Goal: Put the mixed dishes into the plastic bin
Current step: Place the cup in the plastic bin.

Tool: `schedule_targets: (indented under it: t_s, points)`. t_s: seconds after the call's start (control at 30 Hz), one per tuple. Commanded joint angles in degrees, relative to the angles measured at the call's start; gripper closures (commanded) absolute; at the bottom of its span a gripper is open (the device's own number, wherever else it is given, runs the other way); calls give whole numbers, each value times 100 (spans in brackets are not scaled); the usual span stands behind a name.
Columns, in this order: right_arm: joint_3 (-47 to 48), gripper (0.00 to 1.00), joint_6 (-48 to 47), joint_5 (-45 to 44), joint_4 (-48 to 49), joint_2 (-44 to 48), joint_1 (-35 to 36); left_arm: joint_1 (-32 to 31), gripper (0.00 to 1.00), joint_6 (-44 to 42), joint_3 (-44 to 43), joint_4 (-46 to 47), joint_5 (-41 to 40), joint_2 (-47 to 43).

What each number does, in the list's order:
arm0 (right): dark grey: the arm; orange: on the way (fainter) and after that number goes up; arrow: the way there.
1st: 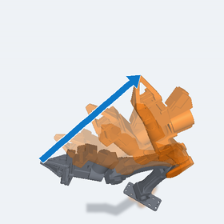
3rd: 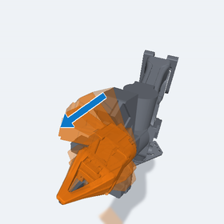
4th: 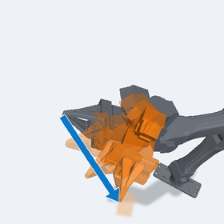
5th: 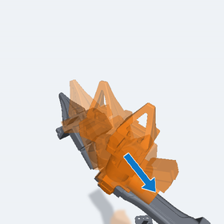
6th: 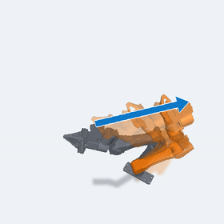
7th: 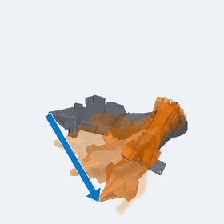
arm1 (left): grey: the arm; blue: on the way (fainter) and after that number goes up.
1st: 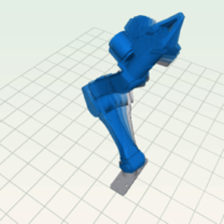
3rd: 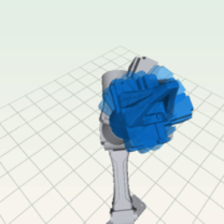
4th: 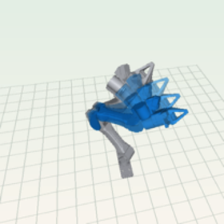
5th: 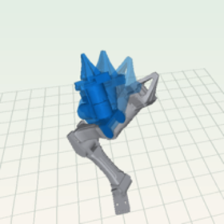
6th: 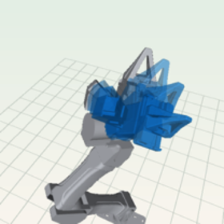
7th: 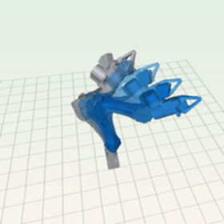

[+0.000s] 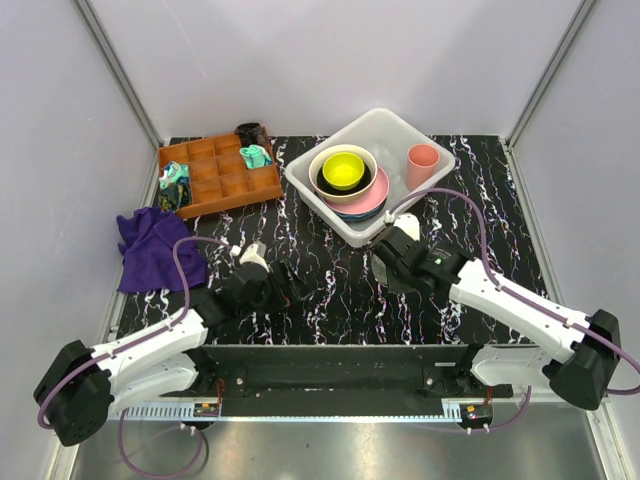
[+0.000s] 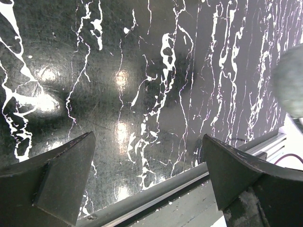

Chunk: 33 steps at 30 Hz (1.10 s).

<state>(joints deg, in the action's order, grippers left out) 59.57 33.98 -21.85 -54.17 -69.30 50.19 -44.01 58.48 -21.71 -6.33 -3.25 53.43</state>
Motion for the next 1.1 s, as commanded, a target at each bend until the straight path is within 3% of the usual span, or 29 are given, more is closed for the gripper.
schedule_targets:
  t_s: [0.0, 0.17, 0.43, 1.07]
  points:
    - [581, 100, 144, -846, 21, 504, -18, 24, 1, 6, 44, 246, 52, -61]
    - [915, 100, 22, -1242, -67, 619, -18, 24, 1, 6, 36, 237, 43, -69]
    - [1575, 100, -409, -1735, 99, -31, -45, 24, 1, -12, -8, 132, 8, -140]
    - [2120, 100, -1340, -699, 1611, -1260, -1635, 182, 1, -161, -17, 9, 105, -201]
